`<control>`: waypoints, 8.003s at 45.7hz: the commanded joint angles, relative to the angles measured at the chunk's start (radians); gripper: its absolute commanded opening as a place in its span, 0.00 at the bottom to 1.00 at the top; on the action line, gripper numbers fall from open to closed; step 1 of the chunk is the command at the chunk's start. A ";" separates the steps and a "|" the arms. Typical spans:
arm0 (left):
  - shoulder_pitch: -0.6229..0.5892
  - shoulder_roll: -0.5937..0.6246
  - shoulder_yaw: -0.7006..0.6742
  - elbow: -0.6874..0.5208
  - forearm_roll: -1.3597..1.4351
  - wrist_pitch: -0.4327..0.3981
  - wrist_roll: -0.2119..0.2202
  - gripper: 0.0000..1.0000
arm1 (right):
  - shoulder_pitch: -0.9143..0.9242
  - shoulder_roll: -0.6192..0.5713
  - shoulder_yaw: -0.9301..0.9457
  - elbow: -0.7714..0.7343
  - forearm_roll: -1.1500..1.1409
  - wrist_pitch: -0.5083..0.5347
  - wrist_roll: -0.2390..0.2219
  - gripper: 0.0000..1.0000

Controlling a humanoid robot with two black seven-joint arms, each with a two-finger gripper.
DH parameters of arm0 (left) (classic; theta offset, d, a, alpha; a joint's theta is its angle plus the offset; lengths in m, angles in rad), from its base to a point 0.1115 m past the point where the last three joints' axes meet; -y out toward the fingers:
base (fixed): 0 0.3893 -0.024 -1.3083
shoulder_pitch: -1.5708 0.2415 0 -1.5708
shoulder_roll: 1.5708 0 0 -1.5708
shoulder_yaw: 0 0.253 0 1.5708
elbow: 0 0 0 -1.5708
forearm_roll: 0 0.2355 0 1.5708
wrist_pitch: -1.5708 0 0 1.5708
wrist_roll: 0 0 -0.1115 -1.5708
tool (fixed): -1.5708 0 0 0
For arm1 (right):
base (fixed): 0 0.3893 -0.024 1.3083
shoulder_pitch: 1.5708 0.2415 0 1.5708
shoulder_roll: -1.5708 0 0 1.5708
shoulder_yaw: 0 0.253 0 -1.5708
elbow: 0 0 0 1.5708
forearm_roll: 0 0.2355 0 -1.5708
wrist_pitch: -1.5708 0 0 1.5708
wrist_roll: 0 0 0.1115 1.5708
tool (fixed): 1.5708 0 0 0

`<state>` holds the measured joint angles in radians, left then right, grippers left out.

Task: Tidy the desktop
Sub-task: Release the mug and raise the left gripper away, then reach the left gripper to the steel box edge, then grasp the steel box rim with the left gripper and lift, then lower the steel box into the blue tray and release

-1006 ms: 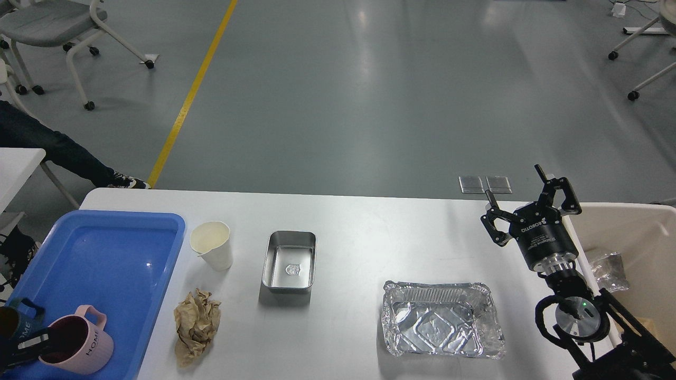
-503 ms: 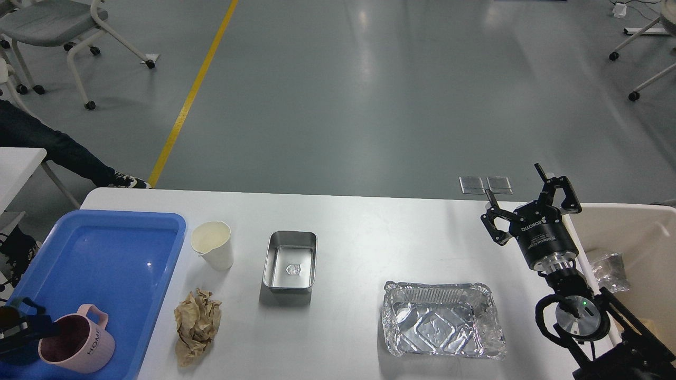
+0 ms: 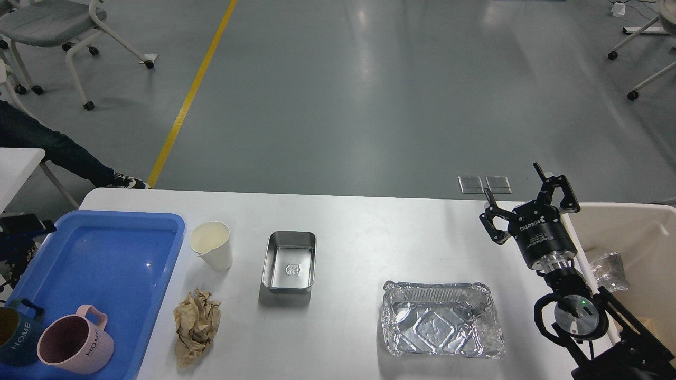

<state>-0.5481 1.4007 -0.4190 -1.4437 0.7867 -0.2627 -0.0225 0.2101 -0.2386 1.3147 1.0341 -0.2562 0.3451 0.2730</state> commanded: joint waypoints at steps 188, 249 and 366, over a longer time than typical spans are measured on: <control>-0.092 -0.991 0.213 0.398 0.281 0.191 0.125 0.34 | -0.011 -0.022 0.000 -0.002 -0.011 0.008 0.000 1.00; -0.334 -0.956 0.339 0.361 0.275 0.155 0.068 0.00 | -0.014 -0.030 0.005 -0.002 -0.012 0.008 0.000 1.00; -0.130 -0.430 0.345 0.466 0.203 0.071 -0.025 0.00 | -0.023 -0.036 0.000 0.000 -0.012 0.011 0.002 1.00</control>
<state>-0.6864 1.0226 -0.0738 -1.0350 0.9878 -0.1918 -0.0477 0.1871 -0.2737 1.3146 1.0340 -0.2685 0.3565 0.2737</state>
